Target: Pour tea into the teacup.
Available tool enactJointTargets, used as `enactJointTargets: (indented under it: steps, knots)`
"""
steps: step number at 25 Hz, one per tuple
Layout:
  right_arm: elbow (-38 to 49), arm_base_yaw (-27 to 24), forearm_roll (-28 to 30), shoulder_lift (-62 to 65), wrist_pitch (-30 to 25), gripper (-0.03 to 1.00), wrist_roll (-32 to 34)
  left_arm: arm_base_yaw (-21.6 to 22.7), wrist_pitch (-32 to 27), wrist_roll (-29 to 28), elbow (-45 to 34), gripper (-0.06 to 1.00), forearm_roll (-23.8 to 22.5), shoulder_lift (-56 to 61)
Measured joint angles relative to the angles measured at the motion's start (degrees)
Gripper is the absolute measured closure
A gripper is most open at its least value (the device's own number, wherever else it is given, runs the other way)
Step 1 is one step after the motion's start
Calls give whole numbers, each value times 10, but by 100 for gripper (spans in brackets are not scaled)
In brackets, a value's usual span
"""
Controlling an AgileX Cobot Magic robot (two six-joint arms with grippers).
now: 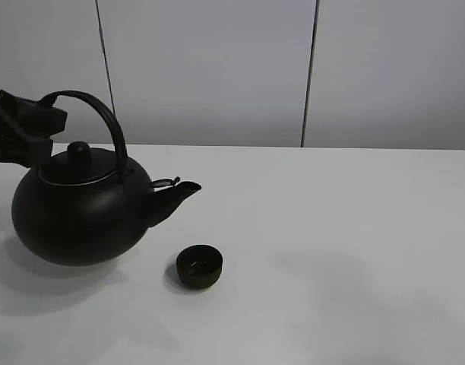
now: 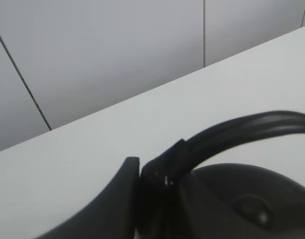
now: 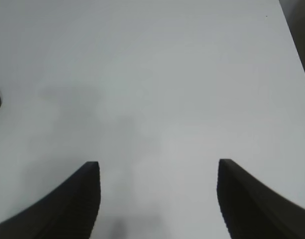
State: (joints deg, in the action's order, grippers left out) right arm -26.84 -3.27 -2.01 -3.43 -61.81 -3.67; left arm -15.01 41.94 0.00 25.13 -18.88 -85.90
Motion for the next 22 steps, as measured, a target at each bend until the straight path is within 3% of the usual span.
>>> enactJointTargets:
  steps: [22]
  knots:
    - [0,0,0,0,0,50,0,0,12,3,36,82,-2,-48]
